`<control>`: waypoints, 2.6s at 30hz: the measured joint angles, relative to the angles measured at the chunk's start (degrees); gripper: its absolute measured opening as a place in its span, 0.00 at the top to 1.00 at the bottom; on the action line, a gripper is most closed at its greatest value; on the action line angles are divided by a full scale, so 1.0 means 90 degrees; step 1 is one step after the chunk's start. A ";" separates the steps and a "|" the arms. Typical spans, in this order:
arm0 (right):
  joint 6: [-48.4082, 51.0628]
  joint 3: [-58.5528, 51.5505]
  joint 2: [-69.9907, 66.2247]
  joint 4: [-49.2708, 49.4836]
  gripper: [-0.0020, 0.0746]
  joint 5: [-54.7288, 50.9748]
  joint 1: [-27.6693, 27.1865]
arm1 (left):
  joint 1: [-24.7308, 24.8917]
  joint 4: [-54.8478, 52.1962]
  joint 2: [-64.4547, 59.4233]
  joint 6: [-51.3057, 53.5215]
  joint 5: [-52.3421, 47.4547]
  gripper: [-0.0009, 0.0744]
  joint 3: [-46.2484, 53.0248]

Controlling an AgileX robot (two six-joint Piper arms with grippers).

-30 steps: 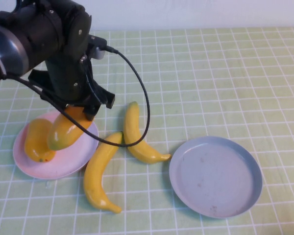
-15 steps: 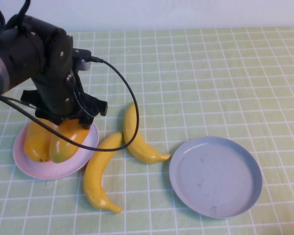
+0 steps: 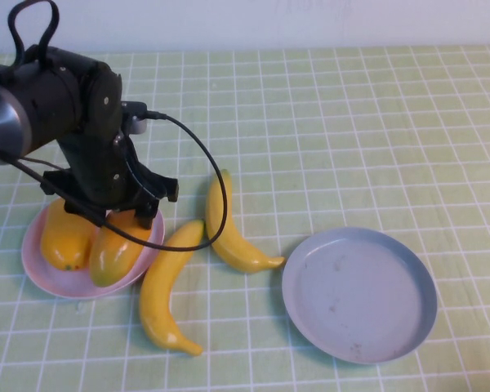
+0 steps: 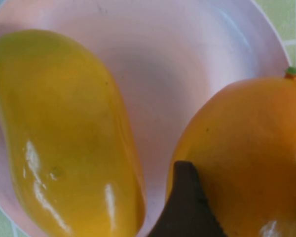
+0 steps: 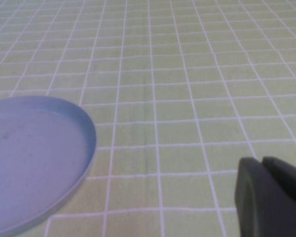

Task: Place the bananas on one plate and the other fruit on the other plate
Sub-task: Put one type of fruit in the left plate, then put another type of fruit in the right plate

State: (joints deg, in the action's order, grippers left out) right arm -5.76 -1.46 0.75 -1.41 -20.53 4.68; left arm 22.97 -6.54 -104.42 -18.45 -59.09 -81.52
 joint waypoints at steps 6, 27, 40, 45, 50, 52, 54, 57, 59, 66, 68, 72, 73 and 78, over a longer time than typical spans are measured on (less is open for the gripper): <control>0.0000 0.0000 0.0000 0.0000 0.99 0.0000 0.0000 | 0.0000 -0.0114 -0.0044 -0.0026 0.0012 0.40 0.0004; 0.0000 0.0000 0.0000 0.0000 0.99 0.0000 0.0000 | 0.0000 -0.0424 -0.0044 -0.0341 -0.0362 0.17 -0.0183; 0.0000 0.0000 0.0000 0.0000 0.99 0.0000 0.0000 | 0.0000 -0.0352 0.0770 0.0008 -0.1027 0.90 -0.0693; 0.0000 0.0000 0.0000 0.0000 0.99 0.0000 0.0000 | 0.0325 -0.0471 0.1722 -0.0001 -0.0520 0.97 -0.0068; 0.0000 0.0000 0.0000 0.0000 0.99 0.0000 0.0000 | 0.0783 -0.0471 0.3006 -0.0150 0.0284 0.98 0.1428; 0.0000 0.0000 0.0000 0.0000 0.99 0.0000 0.0000 | 0.0888 -0.0471 0.3521 -0.0276 0.0714 0.98 0.2068; 0.0000 0.0000 0.0000 0.0000 0.99 0.0000 0.0000 | 0.0974 -0.0471 0.4113 -0.0435 0.1223 0.98 0.2769; 0.0000 0.0000 0.0000 0.0000 0.99 0.0000 0.0000 | 0.1004 -0.0459 0.4948 -0.0610 0.1813 0.98 0.3638; 0.0000 0.0000 0.0000 0.0000 0.99 0.0000 0.0000 | 0.1004 -0.0471 0.5454 -0.0692 0.2205 0.98 0.4244; 0.0000 0.0000 0.0000 0.0000 0.99 0.0000 0.0000 | 0.1004 -0.0724 0.6755 -0.0760 0.2432 0.98 0.5458; 0.0000 0.0000 0.0000 0.0000 0.99 0.0000 0.0000 | 0.1004 -0.0927 0.6873 -0.0760 0.2262 0.98 0.5568; 0.0000 0.0000 0.0000 0.0000 0.99 0.0000 0.0000 | 0.1004 -0.1084 0.6898 -0.0861 0.2055 0.98 0.5609; 0.0000 0.0000 0.0000 0.0000 0.99 0.0000 0.0000 | 0.1004 -0.1084 0.6898 -0.0895 0.2055 0.98 0.5609; 0.0000 0.0000 0.0000 0.0000 0.99 0.0000 0.0000 | 0.1004 -0.1243 0.6898 -0.0973 0.2357 0.98 0.5673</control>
State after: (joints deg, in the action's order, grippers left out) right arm -5.76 -1.46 0.75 -1.41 -20.53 4.68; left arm 32.00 -17.73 -42.34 -27.21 -37.87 -30.46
